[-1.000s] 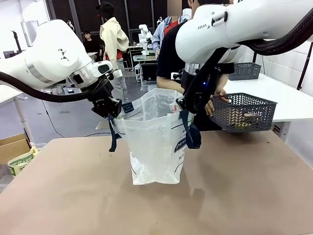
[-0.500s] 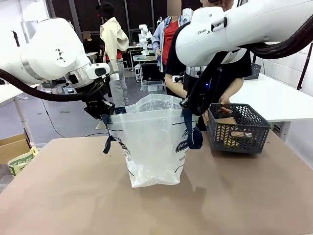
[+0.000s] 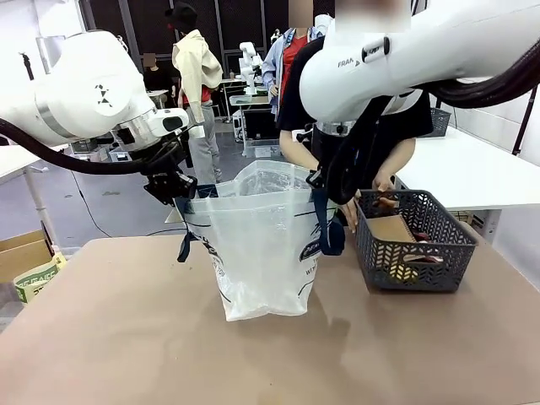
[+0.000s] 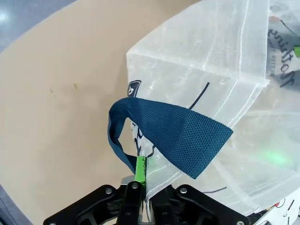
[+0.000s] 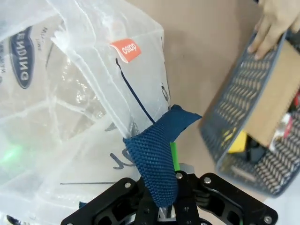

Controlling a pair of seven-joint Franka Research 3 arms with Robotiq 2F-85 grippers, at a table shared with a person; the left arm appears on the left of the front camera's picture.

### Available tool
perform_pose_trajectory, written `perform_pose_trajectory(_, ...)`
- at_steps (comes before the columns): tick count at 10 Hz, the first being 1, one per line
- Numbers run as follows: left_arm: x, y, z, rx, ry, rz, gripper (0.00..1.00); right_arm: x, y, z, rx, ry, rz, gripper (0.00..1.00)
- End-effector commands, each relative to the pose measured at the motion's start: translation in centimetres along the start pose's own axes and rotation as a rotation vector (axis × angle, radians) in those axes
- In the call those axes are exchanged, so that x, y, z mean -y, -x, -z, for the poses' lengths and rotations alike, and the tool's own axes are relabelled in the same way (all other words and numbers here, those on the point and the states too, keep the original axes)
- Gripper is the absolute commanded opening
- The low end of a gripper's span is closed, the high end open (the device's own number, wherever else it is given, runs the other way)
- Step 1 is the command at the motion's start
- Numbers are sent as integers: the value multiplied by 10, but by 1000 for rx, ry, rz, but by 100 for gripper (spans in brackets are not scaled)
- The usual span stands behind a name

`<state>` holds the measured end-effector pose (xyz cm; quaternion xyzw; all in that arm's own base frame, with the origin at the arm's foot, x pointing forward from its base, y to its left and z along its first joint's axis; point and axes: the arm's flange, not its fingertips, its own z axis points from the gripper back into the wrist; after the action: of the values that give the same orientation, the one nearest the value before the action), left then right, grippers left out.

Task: Transfer purchased items from the store into the shopping bag.
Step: Open the Reusable shopping bag in the center of the table.

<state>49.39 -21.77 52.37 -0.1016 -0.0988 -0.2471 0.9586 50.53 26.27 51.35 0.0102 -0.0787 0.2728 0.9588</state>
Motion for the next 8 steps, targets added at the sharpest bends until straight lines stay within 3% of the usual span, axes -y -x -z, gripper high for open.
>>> perform_pose_trajectory(1, 9, 4, 10, 20, -17, 85, 0, -5, 10, 12, 69, 65, -22, 0)
perform_pose_trajectory(5, 12, -2, 23, -26, 47, 139, 0, -11, 8, 16, 83, 60, -33, 0)
perform_pose_trajectory(8, 19, 1, 16, -10, 9, 108, 0, -10, 0, 14, 68, 44, -40, 0)
